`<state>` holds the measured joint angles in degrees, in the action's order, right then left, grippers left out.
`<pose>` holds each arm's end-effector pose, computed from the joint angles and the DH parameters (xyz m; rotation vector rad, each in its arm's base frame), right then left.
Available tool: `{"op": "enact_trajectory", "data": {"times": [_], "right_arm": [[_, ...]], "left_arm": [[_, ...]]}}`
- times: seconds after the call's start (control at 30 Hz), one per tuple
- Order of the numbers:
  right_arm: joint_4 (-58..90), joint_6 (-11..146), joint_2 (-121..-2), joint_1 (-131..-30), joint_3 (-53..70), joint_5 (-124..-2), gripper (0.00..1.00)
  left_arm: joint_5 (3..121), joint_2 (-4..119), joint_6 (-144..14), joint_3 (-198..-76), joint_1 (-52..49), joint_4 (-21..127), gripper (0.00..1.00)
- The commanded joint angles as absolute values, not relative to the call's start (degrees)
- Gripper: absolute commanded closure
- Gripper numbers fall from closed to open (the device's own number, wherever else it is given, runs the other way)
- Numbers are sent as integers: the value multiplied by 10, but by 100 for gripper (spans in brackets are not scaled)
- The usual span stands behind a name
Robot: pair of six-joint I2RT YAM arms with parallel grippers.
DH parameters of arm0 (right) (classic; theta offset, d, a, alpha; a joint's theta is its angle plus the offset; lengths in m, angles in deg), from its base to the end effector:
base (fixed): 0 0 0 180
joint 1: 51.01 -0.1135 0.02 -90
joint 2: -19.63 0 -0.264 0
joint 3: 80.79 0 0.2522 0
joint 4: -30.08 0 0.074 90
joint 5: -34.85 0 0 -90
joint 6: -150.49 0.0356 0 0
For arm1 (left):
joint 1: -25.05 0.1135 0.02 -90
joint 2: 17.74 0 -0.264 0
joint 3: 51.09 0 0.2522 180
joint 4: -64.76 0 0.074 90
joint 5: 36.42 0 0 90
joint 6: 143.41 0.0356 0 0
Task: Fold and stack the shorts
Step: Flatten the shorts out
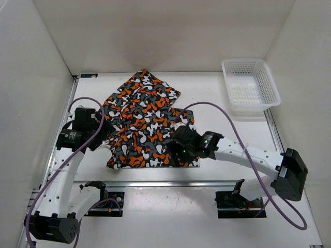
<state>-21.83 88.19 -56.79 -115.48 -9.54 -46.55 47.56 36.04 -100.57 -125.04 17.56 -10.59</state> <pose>0.1205 0.2400 0.2557 -0.7672 2.4920 0.4189 0.1623 -0.0176 0.3236 -0.9027 2.3789 -0.2473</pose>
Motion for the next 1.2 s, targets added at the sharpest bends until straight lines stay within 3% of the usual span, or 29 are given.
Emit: {"op": "enact_trajectory", "data": {"times": [0.0, 0.13, 0.37, 0.53, 0.7, 0.83, 0.93, 1.03, 1.17], "right_arm": [[-236, 972, -552, -1088, -71, -486, 26], [-189, 1084, -518, -995, -146, -570, 30], [-109, 1219, -443, -828, -315, -727, 31], [-42, 1296, -443, -794, -382, -785, 31], [-29, 1340, -443, -789, -417, -773, 31], [19, 1363, -461, -789, -448, -762, 31], [45, 1374, -484, -789, -448, -720, 39], [60, 1374, -498, -789, -433, -681, 58], [14, 1335, -513, -761, -386, -602, 100]], "left_arm": [[457, 340, -1048, -1227, 185, -127, 12], [516, 348, -1071, -1136, 185, -111, 16], [523, 370, -1100, -1076, 178, -88, 5], [528, 422, -1100, -1070, 178, -55, 6], [522, 448, -1100, -1065, 178, -28, 14], [509, 459, -1100, -1065, 178, -23, 14], [503, 464, -1095, -1070, 178, -23, 15], [498, 464, -1090, -1083, 178, -23, 17], [498, 470, -1065, -1107, 178, -23, 17]]}}
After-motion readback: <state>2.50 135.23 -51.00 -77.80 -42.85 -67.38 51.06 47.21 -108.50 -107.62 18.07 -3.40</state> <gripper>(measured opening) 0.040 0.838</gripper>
